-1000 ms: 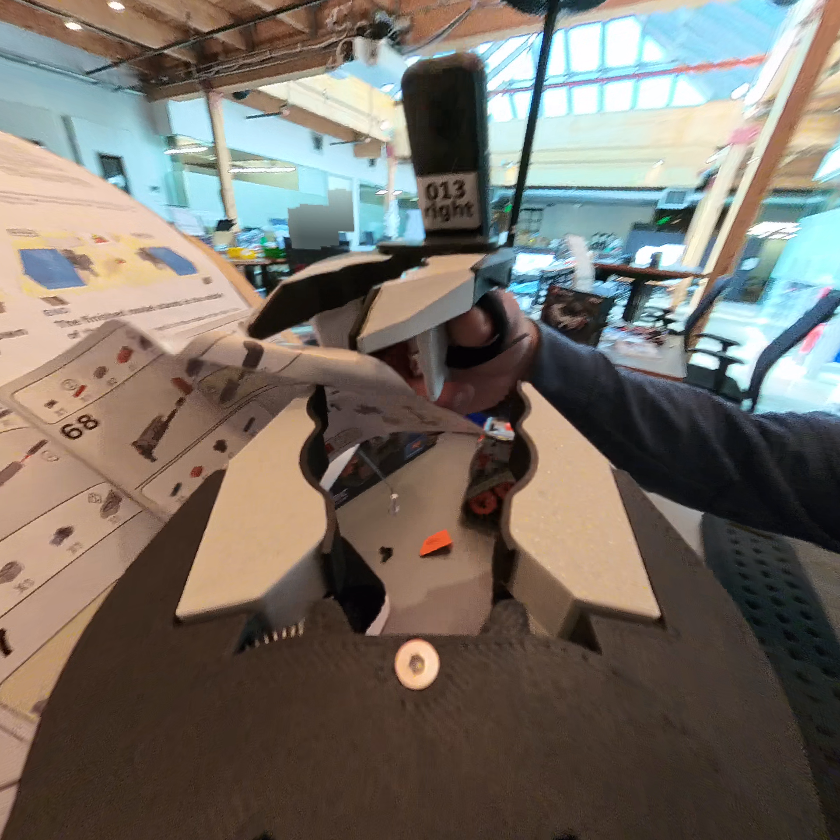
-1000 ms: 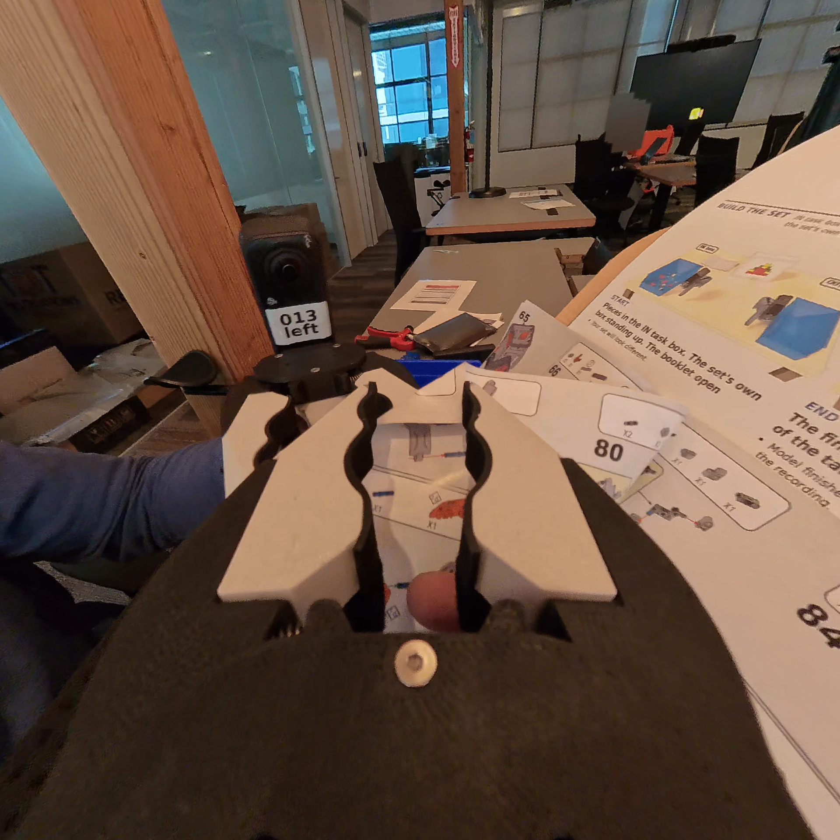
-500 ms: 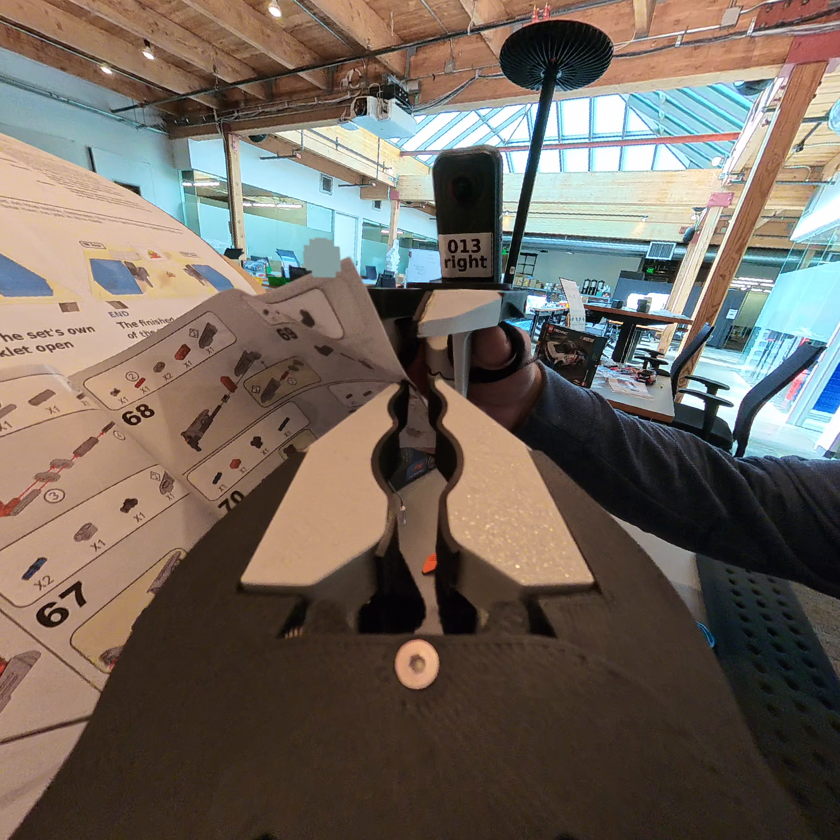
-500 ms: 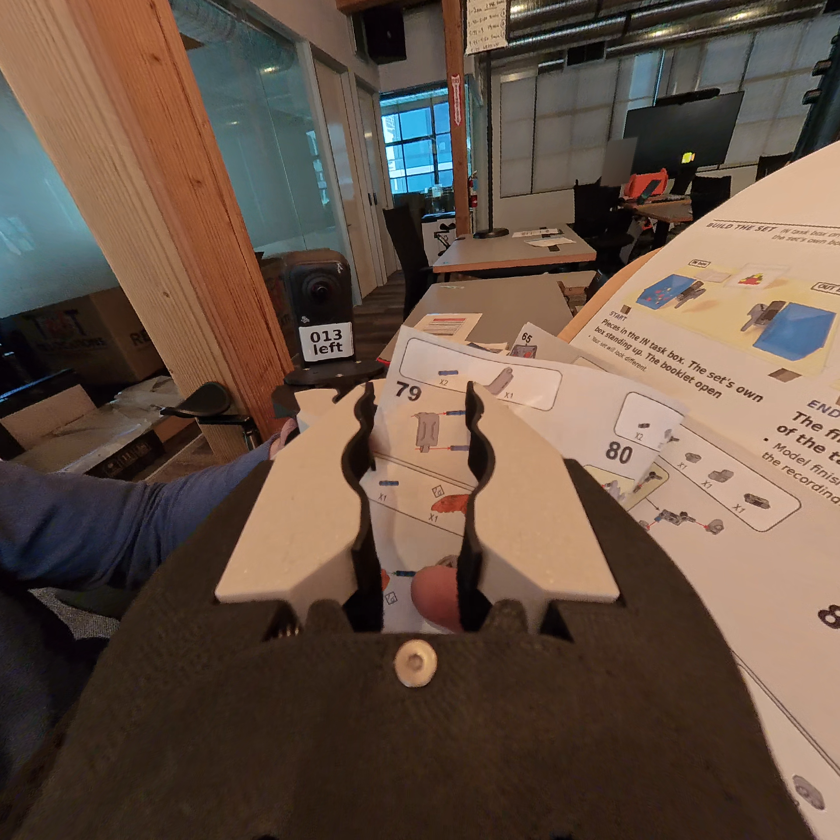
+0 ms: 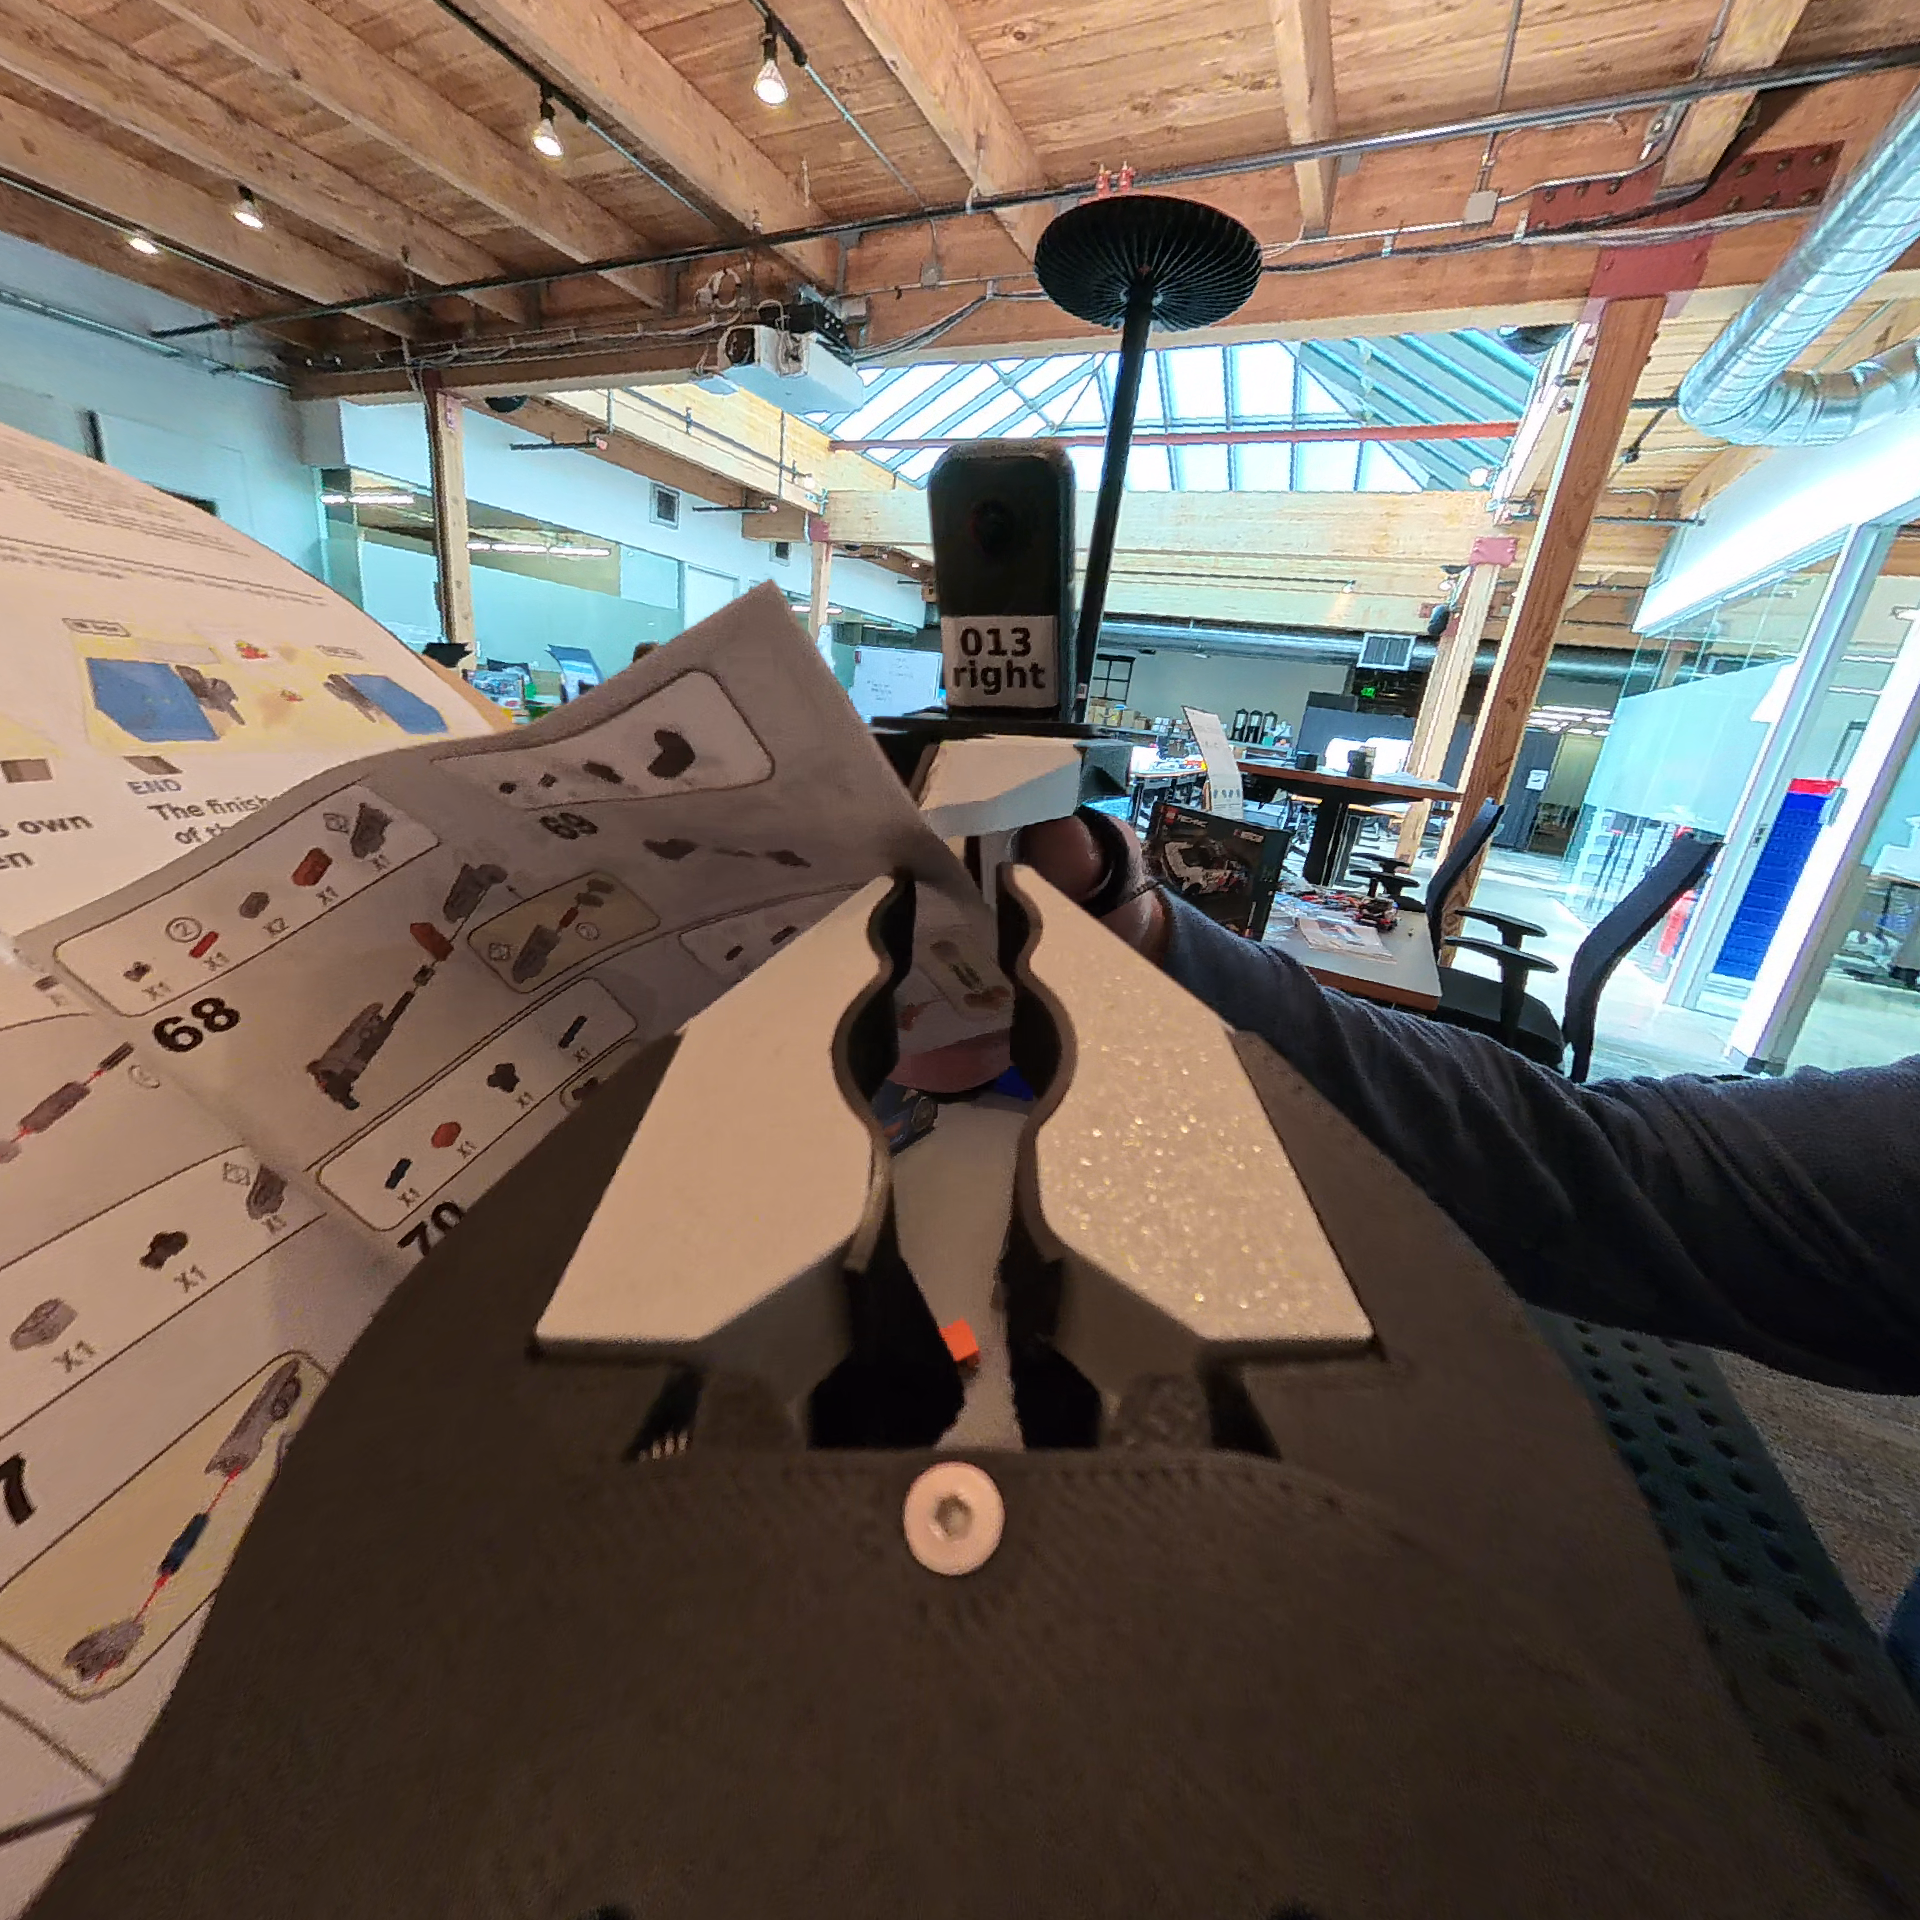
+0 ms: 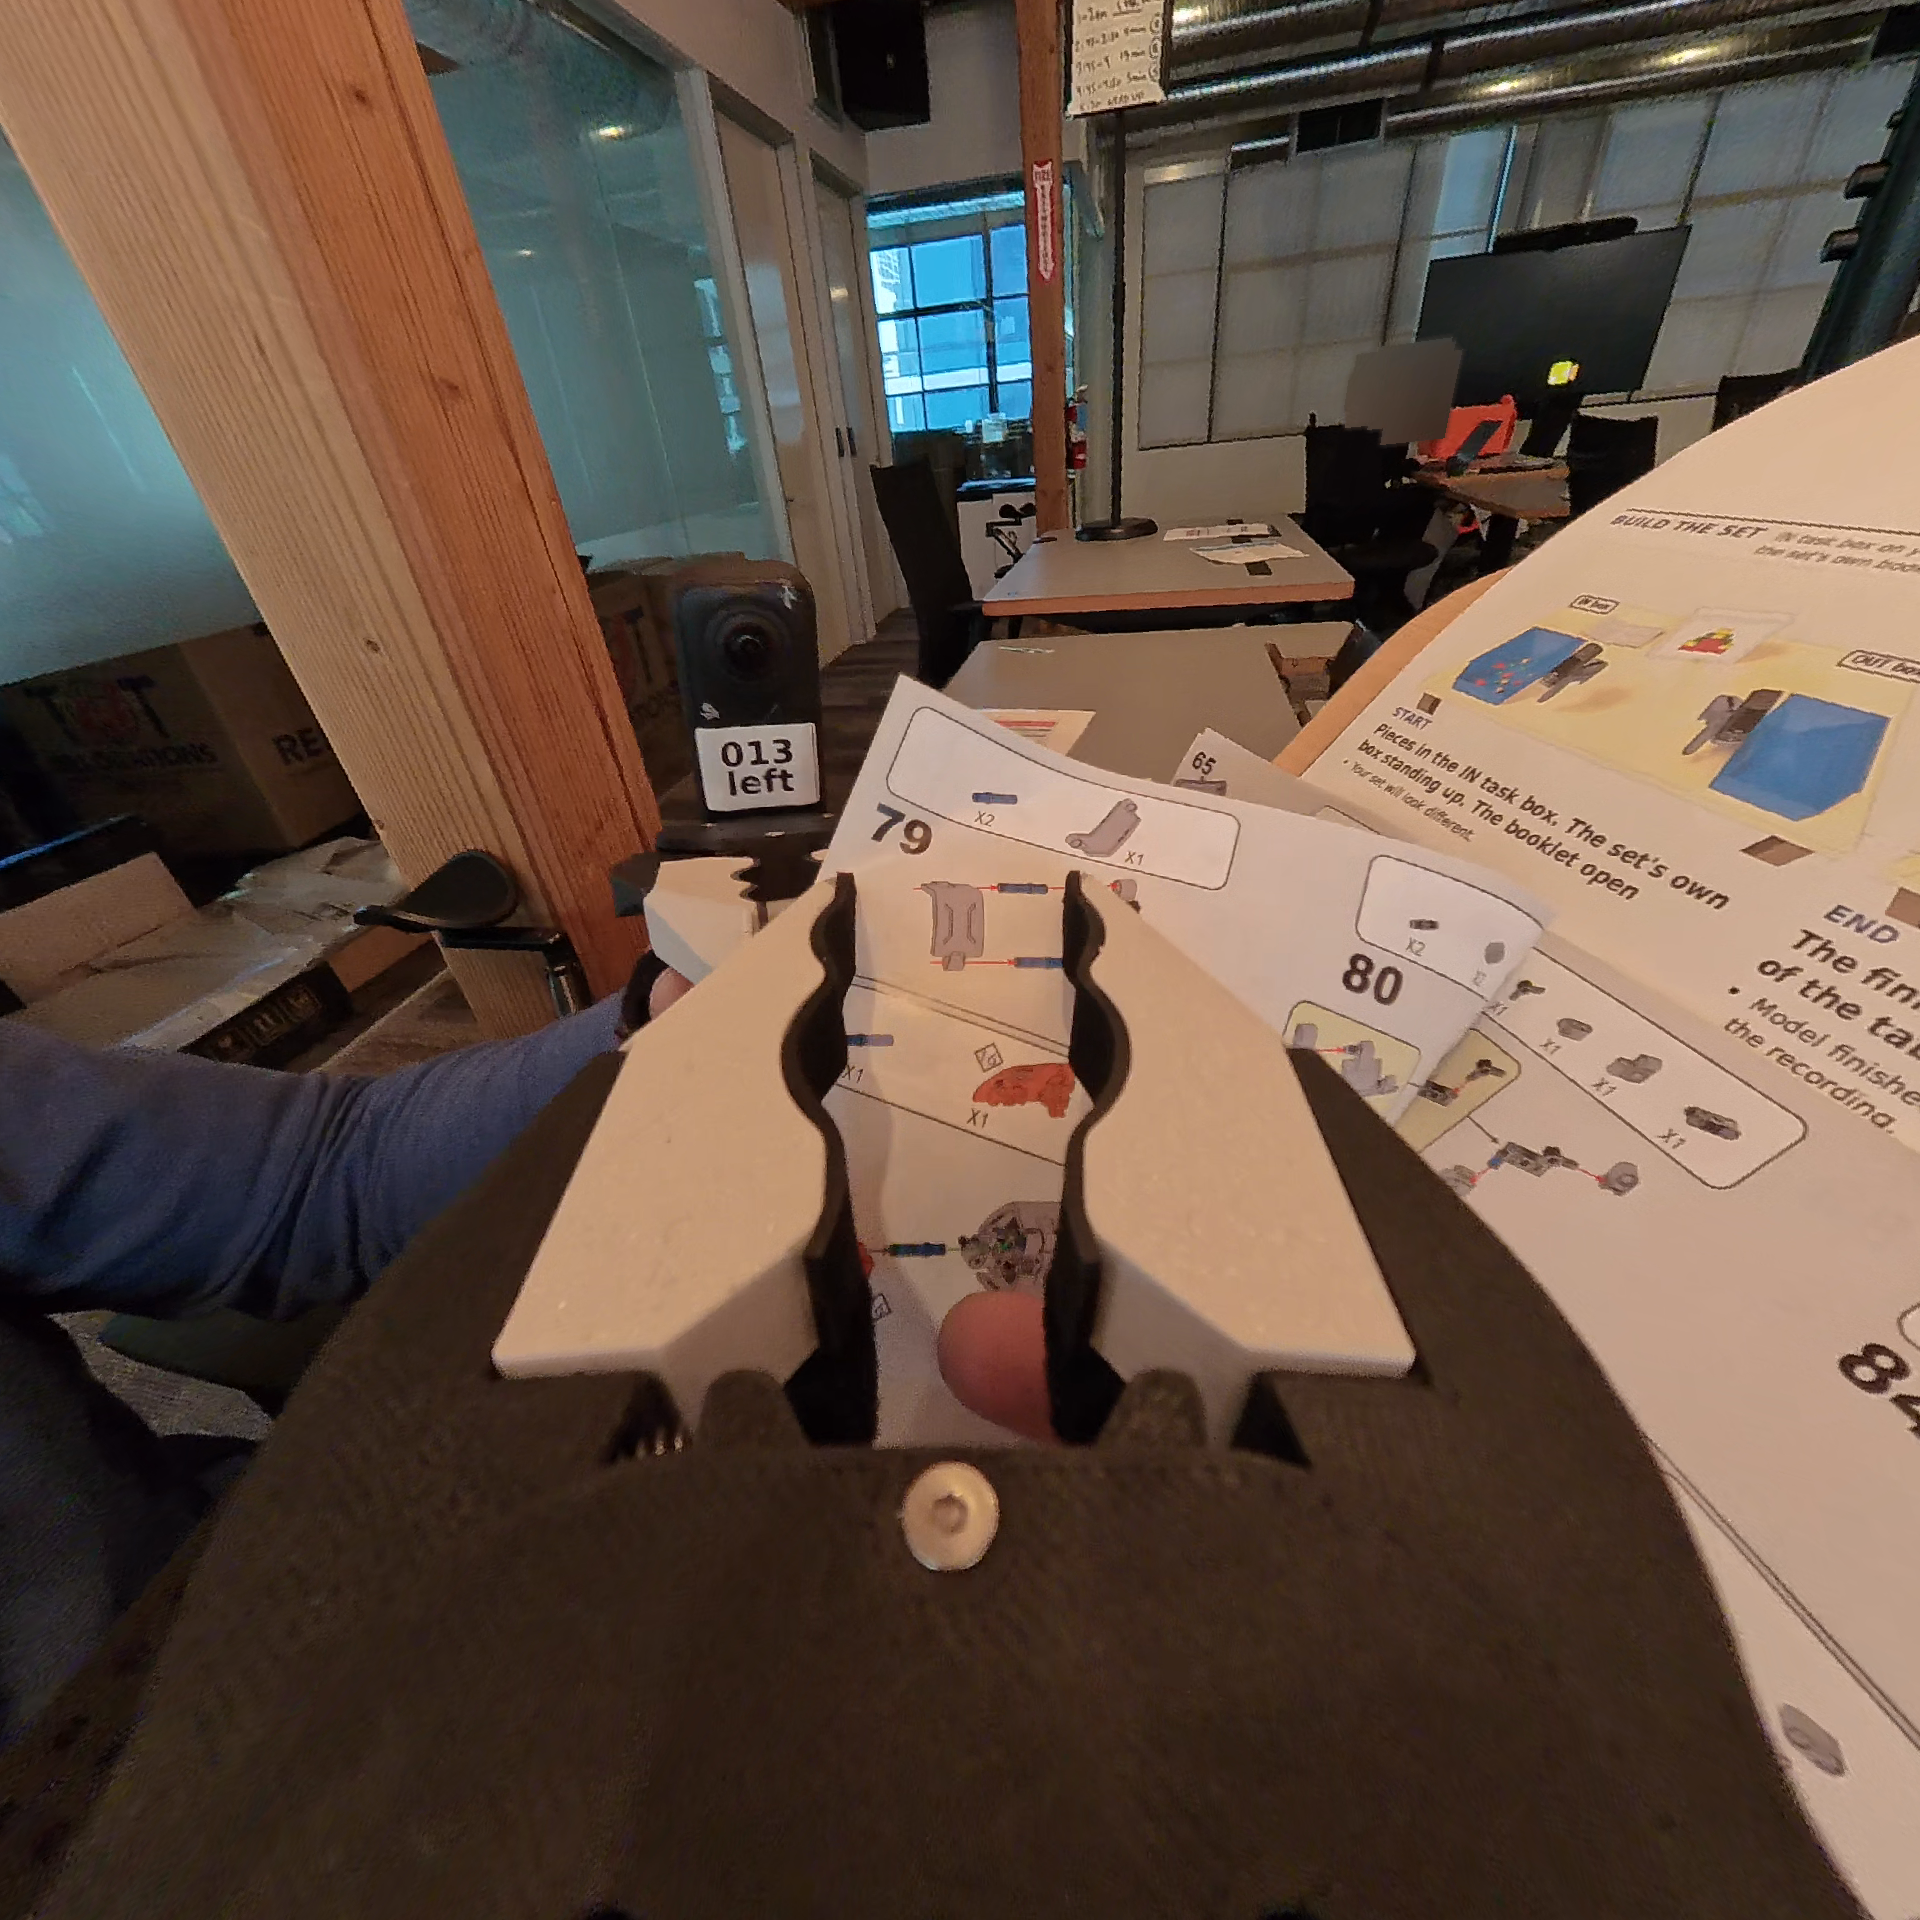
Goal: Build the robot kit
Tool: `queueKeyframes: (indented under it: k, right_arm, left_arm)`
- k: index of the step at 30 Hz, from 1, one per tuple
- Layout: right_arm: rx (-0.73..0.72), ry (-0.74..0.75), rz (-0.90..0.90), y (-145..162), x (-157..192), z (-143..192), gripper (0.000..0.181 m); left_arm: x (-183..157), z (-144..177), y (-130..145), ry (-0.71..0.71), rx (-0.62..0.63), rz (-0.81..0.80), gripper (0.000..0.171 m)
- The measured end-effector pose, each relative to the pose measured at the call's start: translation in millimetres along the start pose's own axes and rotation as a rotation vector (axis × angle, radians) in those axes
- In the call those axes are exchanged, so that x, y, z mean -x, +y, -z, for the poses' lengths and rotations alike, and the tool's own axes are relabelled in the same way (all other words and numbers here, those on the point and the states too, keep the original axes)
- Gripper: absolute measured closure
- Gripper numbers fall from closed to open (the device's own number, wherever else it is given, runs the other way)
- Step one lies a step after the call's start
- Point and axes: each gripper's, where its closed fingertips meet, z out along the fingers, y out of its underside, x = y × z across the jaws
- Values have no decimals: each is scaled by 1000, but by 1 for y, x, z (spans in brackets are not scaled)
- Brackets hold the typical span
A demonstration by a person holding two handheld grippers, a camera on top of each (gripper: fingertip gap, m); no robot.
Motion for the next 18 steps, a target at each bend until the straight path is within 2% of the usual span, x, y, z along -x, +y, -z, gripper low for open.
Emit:
queueKeyframes:
  k: [9,18]
  right_arm:
    - [-97,-76,-80,-3,4,4,145]
    - [-109,-81,-82,-2,3,5,146]
  left_arm:
    - [-8,-7,-2,101,-80,36,155]
    - [-4,-9,1,99,-97,49,155]
